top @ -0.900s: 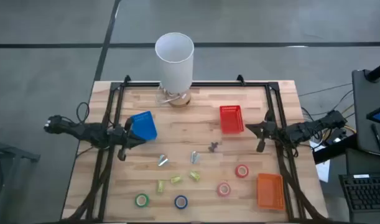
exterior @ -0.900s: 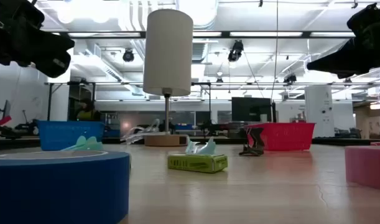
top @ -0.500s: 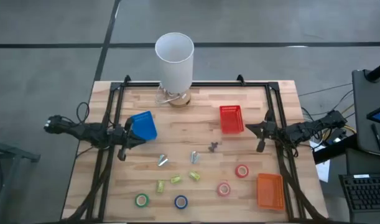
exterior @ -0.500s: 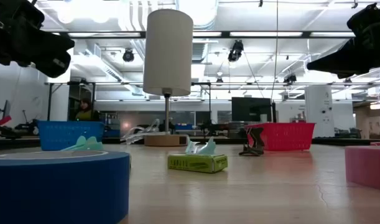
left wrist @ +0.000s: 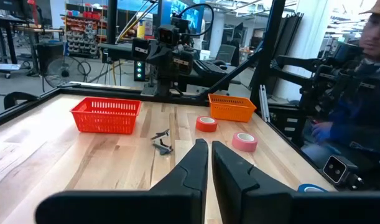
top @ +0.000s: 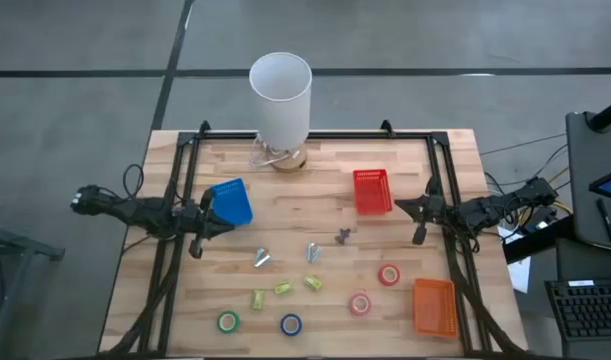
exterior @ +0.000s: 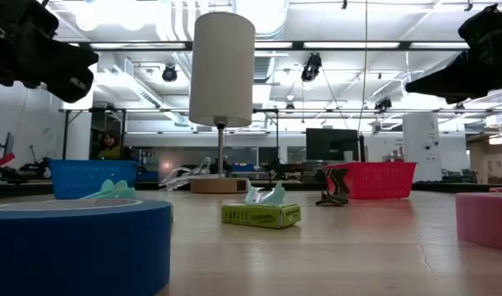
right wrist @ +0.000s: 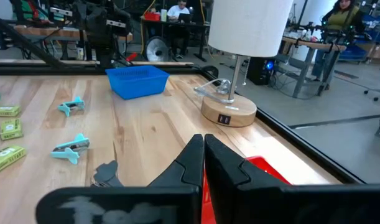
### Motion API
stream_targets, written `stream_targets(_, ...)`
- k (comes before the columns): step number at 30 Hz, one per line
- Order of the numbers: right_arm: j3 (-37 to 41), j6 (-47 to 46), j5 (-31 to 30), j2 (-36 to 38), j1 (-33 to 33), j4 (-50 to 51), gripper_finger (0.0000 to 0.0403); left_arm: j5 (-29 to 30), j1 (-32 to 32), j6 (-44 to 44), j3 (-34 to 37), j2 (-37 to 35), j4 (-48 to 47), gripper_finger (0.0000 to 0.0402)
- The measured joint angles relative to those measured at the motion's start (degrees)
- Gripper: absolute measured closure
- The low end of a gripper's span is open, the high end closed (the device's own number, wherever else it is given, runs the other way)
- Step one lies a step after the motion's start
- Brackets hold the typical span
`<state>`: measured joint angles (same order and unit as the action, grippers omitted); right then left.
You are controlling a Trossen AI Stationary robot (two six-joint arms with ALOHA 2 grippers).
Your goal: Pick and place Stapler, Stapler remover, tape
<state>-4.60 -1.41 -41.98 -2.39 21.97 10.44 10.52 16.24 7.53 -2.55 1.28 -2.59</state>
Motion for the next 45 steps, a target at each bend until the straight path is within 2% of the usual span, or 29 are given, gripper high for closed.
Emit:
stream_targets(10, 0.0, 0.2, 0.0, 0.0, 0.0, 0.0, 0.0394, 0.0, 0.0, 0.0, 0.0, 0.0, 0.0, 0.0376)
stream_targets(20, 0.0, 9.1, 0.0, 0.0, 0.0, -0.3, 0.0394, 0.0, 0.0, 0.0, 0.0, 0.0, 0.0, 0.0376)
stream_targets(22, 0.0, 4.7, 0.0, 0.0, 0.0, -0.5, 0.0394, 0.0, 0.0, 0.0, 0.0, 0.0, 0.0, 0.0376)
stream_targets(27, 0.0, -22.7, 0.3, 0.0, 0.0, -0.6, 0.0394, 0.0, 0.0, 0.0, 0.0, 0.0, 0.0, 0.0378)
stream_targets(29, 0.0, -27.1, -0.4, 0.0, 0.0, -0.7, 0.0394, 0.0, 0.0, 0.0, 0.0, 0.0, 0.0, 0.0377)
stream_targets(34, 0.0, -27.4, -1.6, 0.0, 0.0, -1.5, 0.0394, 0.0, 0.0, 0.0, 0.0, 0.0, 0.0, 0.0378)
stream_targets(38, 0.0, -29.8, -2.2, 0.0, 0.0, -6.4, 0.0394, 0.0, 0.0, 0.0, 0.0, 0.0, 0.0, 0.0378)
stream_targets(42, 2.3, -26.0, 2.8, -2.1, 0.0, -17.9, 0.0394, 0.0, 0.0, 0.0, 0.0, 0.0, 0.0, 0.0376)
stream_targets(45, 4.1, -24.0, 5.6, -6.8, 0.0, -24.5, 0.0394, 0.0, 0.0, 0.0, 0.0, 0.0, 0.0, 0.0378)
